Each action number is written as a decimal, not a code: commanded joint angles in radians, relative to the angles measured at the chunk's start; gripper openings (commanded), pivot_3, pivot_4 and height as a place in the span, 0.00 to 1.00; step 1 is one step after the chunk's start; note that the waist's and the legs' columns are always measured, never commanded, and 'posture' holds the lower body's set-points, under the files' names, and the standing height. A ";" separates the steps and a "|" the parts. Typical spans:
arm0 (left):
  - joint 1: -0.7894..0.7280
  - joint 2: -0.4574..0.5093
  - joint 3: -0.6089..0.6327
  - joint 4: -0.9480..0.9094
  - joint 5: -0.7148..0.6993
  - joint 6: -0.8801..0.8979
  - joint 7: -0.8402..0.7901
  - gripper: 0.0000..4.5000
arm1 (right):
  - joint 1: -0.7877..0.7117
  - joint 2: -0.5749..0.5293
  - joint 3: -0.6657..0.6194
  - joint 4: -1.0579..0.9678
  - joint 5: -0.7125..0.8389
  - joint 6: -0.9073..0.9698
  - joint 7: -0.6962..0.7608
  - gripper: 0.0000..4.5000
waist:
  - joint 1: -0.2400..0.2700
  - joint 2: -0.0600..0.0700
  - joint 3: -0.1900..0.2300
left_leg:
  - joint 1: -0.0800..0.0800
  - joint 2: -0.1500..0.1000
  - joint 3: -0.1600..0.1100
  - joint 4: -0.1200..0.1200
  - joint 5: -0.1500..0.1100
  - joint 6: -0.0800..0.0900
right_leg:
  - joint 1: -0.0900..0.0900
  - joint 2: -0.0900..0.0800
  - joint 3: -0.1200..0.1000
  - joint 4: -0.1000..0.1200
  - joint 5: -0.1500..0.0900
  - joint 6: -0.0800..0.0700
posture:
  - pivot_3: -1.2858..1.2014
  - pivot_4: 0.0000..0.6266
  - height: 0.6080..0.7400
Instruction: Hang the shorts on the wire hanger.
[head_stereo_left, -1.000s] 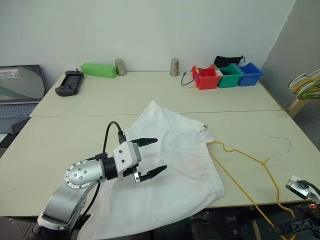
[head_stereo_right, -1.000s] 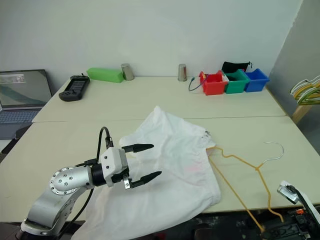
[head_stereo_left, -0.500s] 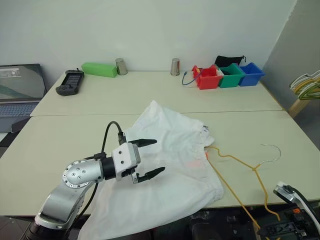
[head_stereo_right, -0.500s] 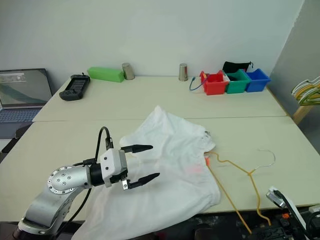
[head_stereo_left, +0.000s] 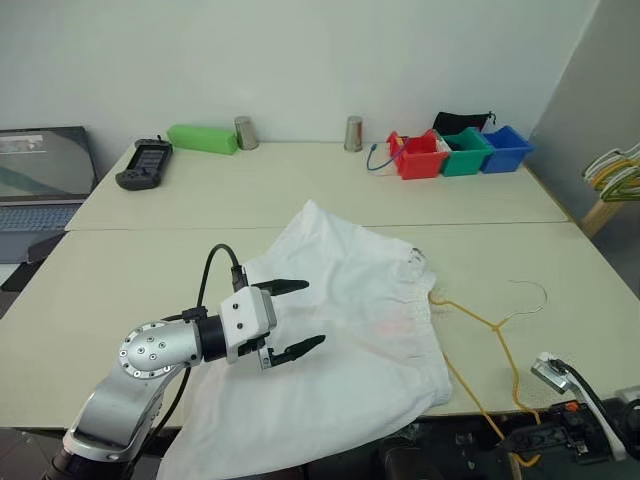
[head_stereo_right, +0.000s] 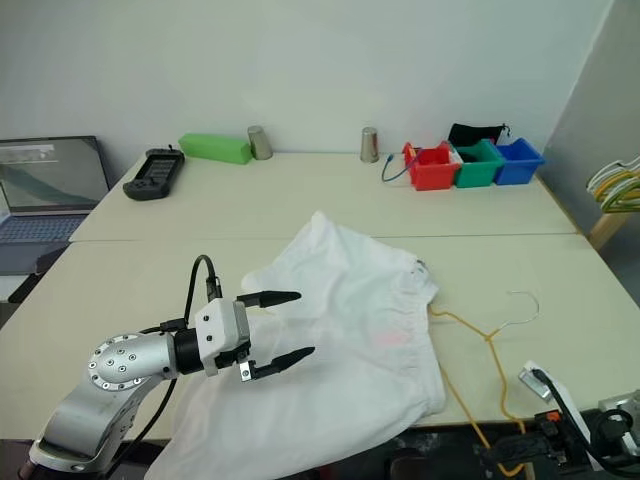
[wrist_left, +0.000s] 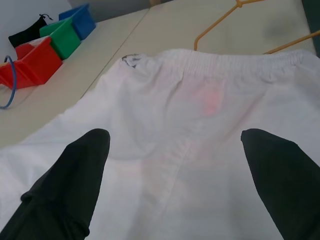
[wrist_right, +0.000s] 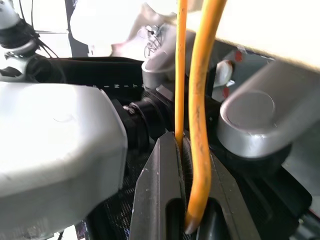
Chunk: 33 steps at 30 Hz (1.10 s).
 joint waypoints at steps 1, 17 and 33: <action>-0.028 0.009 0.019 -0.027 0.001 -0.008 0.005 1.00 | -0.097 0.116 0.024 0.027 0.039 0.072 -0.075 0.00 | 0.000 -0.001 0.000 | 0.000 0.000 0.000 0.000 0.000 0.000 | 0.000 0.000 0.000 0.000 0.000 0.000 | 0.50 0.12 1.00; -0.027 0.010 0.021 -0.032 0.013 -0.016 0.011 1.00 | -0.359 0.364 -0.169 0.314 -0.015 0.182 -0.376 0.00 | 0.002 0.002 -0.002 | -0.001 0.000 0.005 0.004 0.001 0.001 | -0.002 0.000 0.003 0.000 0.007 0.001 | 0.50 0.10 1.00; -0.060 -0.033 -0.023 -0.002 0.028 -0.039 0.009 1.00 | -0.457 0.240 -0.151 0.254 0.216 0.203 -0.432 0.00 | -0.057 0.004 -0.007 | -0.007 0.002 0.029 0.013 -0.002 0.019 | -0.010 0.003 0.028 -0.009 0.022 0.017 | 0.49 0.06 1.00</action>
